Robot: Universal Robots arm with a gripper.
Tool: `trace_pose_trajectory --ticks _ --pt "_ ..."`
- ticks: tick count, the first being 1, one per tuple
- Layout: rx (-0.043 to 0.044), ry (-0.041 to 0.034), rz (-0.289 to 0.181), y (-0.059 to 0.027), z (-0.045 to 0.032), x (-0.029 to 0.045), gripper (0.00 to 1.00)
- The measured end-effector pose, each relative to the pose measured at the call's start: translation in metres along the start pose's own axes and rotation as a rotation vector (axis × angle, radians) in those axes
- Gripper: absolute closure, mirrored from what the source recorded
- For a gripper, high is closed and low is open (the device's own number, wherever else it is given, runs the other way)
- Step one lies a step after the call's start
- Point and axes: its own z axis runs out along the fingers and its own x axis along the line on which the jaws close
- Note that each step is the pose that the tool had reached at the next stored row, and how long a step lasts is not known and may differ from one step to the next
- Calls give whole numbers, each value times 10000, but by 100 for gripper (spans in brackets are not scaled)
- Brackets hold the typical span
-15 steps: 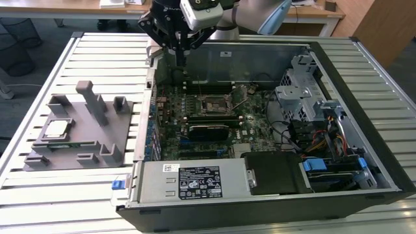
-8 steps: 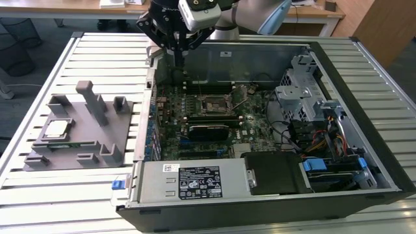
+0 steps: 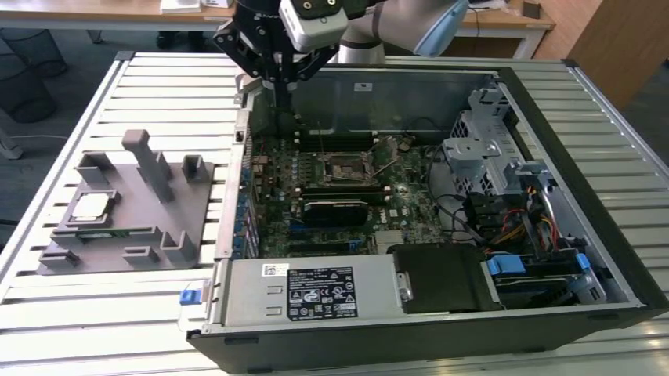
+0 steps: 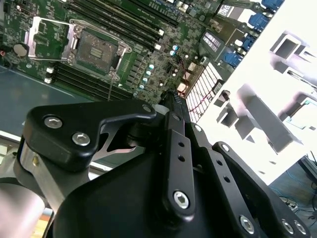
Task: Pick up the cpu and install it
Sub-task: 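Reach for the cpu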
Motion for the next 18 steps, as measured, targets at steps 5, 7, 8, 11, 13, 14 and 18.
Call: trace_pose_trajectory --ticks 5,7,8,11,13,14,18 --pt "3 28 1 -5 8 55 89" --pt "3 33 2 -6 11 71 89" --pt "3 36 2 -6 12 77 89" --pt "4 42 2 -9 15 102 89" --pt "4 43 2 -10 17 122 89" --pt "5 45 2 -11 18 131 89" --pt "4 46 2 -13 22 161 89"
